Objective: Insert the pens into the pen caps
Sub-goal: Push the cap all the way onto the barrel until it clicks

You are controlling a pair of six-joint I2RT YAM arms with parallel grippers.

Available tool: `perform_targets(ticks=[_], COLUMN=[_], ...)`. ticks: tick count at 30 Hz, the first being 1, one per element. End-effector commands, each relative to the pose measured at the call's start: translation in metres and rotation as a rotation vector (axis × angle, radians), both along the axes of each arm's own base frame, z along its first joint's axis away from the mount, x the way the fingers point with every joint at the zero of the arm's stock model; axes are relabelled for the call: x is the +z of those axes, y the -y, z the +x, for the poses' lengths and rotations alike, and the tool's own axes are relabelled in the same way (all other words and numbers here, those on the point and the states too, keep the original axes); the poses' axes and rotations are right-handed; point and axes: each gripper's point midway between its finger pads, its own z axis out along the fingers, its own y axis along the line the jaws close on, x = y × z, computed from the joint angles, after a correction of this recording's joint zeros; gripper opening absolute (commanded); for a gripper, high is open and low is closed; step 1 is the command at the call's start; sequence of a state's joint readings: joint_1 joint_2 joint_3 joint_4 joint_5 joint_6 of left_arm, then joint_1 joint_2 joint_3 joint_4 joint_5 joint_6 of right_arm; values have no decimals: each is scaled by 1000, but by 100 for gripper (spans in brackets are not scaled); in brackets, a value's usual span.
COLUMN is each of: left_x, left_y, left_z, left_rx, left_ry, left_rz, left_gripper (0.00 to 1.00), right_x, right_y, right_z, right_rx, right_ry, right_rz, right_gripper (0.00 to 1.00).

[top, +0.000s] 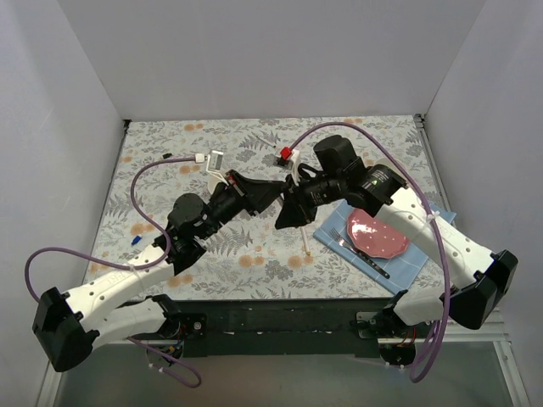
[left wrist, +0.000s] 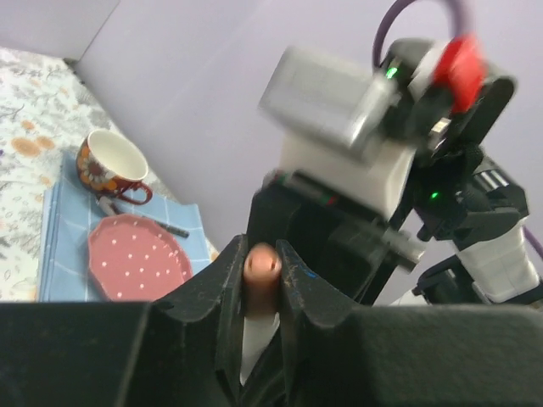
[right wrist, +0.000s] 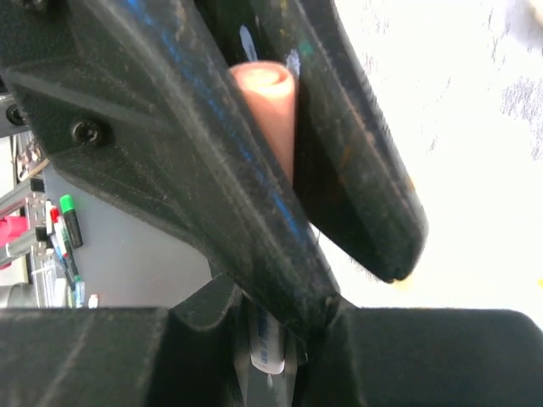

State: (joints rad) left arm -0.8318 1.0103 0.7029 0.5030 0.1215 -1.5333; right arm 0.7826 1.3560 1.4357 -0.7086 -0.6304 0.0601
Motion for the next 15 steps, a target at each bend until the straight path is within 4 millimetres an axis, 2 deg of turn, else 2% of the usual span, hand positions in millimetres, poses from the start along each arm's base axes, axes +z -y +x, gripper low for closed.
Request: perform_targets(ticks=[1, 2, 3, 4, 5, 6, 7, 11, 15], left_x=[-86, -71, -63, -28, -15, -8, 26, 74, 88], left_y=[23, 20, 17, 17, 10, 7, 6, 6, -1], left_z=[-101, -92, -85, -73, -55, -48, -34, -27, -26], left_rx=[-477, -440, -411, -376, -324, -307, -269, -250, -224], left_ry=[-266, -225, -221, -160, -122, -114, -61, 51, 116], left_rz=[372, 370, 382, 351, 359, 373, 346, 353, 392], left_gripper=[25, 30, 42, 45, 48, 50, 53, 60, 67], right_x=[193, 182, 157, 149, 142, 135, 119, 101, 93], right_y=[-29, -28, -26, -24, -23, -19, -19, -16, -14], right_z=[66, 63, 59, 55, 51, 45, 44, 40, 39], right_rx=[-98, -93, -85, -80, -76, -72, -67, -87, -92], right_ry=[672, 660, 621, 613, 601, 582, 555, 505, 480], right_rz=[634, 621, 587, 586, 589, 591, 579, 558, 539], right_gripper=[1, 1, 1, 1, 1, 1, 1, 1, 1])
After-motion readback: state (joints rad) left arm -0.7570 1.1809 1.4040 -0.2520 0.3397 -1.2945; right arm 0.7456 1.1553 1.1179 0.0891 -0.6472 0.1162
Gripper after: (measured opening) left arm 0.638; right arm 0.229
